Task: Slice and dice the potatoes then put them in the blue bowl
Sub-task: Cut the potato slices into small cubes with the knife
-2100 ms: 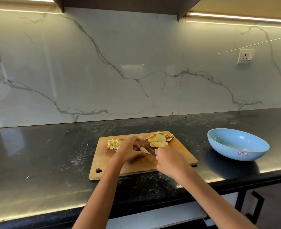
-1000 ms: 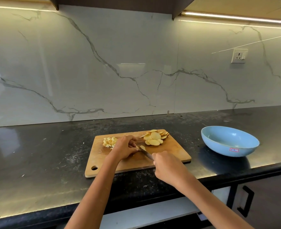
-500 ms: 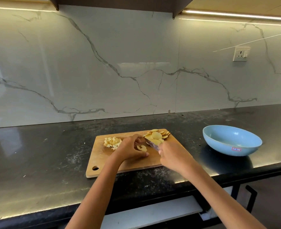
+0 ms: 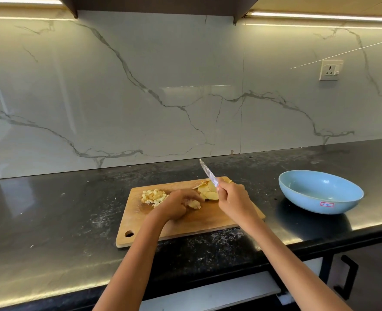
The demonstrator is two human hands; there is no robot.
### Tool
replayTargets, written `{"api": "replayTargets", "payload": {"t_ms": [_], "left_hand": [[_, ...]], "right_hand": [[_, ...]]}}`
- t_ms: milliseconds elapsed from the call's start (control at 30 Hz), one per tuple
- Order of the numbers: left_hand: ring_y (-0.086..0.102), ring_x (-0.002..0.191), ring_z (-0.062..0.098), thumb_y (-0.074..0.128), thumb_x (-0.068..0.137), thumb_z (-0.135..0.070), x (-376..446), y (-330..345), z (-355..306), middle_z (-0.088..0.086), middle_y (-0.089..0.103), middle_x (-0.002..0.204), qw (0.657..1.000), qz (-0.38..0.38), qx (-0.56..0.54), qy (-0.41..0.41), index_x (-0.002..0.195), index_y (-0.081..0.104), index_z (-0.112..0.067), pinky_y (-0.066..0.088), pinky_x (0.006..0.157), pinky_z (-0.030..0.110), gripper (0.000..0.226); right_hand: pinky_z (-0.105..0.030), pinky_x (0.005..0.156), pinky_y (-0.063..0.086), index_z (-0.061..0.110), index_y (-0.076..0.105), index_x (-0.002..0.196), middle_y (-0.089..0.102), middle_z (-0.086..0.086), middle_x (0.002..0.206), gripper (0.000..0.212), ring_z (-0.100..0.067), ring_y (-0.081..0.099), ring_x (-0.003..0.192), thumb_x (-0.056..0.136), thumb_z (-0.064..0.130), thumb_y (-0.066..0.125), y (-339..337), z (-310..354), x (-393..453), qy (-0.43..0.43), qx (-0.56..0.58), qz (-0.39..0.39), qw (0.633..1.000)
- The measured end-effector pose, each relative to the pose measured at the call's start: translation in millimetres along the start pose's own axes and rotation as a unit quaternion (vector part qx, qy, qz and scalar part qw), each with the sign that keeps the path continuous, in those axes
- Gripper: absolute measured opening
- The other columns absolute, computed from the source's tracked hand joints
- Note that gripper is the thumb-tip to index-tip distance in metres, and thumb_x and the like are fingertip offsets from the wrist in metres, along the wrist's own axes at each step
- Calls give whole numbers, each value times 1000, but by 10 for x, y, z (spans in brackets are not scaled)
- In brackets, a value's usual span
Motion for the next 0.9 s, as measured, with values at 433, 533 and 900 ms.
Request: {"api": "replayTargets", "payload": {"t_ms": [433,533,900], "left_hand": [[54,112,19,53,83,10,4,0,17,1,57,128,999,-14,30,14,108,68,-16,48,92,30,39],[56,93,9,65,85,-11,-65,-6,4,-1,64,115,998,-25,52,20,110,67,-16,43,77,13,26],[51,89,3,68,82,-17,-167,-8,-57,2,66,112,996,-82,43,5,115,65,-11,37,68,4,34]], "right_hand": [[-16,40,33,4,48,135,41,17,61,38,-7,41,40,97,7,44,122,-72,-75,-17,30,-27,999],[-19,39,31,7,57,126,43,12,59,32,-6,38,42,97,7,42,64,-34,-115,-24,-10,3,1000],[-22,58,38,14,55,114,62,0,93,22,-16,62,82,96,13,43,-96,130,-568,30,-208,99,973]]}}
Point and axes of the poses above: each hand's wrist, its own x-axis towards the middle knuckle, its own y-axis out of the palm, z = x × y, the point moved 1 cm from there along x, towards the middle knuckle
